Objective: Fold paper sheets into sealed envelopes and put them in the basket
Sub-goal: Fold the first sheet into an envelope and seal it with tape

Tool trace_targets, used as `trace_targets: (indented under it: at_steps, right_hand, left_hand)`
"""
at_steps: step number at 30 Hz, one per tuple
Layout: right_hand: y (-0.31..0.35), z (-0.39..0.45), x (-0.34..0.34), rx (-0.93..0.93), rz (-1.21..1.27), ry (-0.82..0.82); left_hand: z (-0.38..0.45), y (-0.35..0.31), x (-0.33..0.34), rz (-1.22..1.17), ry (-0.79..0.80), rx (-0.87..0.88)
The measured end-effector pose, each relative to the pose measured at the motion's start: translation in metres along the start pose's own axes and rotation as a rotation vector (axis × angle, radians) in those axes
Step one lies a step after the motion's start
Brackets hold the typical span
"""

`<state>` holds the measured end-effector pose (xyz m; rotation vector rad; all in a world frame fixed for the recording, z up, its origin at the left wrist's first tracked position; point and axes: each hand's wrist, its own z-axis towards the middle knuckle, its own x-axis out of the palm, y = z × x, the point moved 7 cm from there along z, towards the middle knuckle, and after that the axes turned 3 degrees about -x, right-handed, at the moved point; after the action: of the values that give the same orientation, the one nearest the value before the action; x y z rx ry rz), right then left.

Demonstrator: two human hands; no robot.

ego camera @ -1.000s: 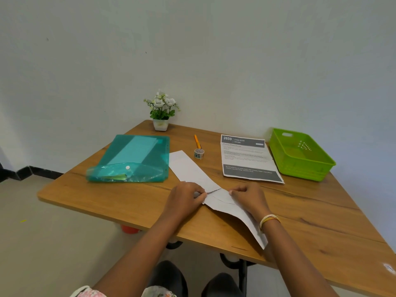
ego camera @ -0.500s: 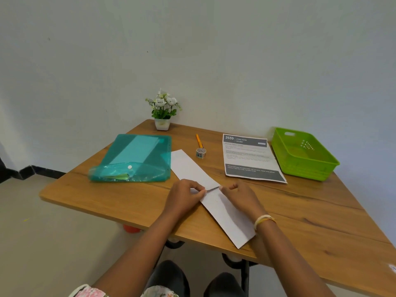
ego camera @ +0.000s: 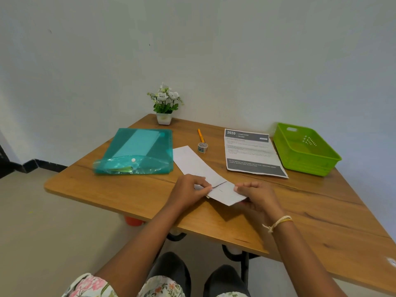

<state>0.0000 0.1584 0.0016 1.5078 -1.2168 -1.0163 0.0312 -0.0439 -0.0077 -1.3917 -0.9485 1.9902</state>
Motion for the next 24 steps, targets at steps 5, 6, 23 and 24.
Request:
trace_targets:
  at_steps: [5,6,23,24]
  right_hand:
    - [-0.006,0.019,0.017,-0.04,-0.122,-0.068]
    - [-0.006,0.022,0.02,-0.05,-0.164,-0.071]
    - [-0.001,0.027,0.03,-0.349,-0.421,0.094]
    - [-0.002,0.029,0.032,-0.372,-0.466,0.054]
  left_hand:
    - [-0.001,0.0,0.003,-0.056,0.081,-0.009]
    - [-0.001,0.0,0.003,-0.068,0.08,-0.009]
    - [0.003,0.007,0.001,-0.102,0.007,-0.06]
    - [0.003,0.006,0.002,-0.093,0.013,-0.057]
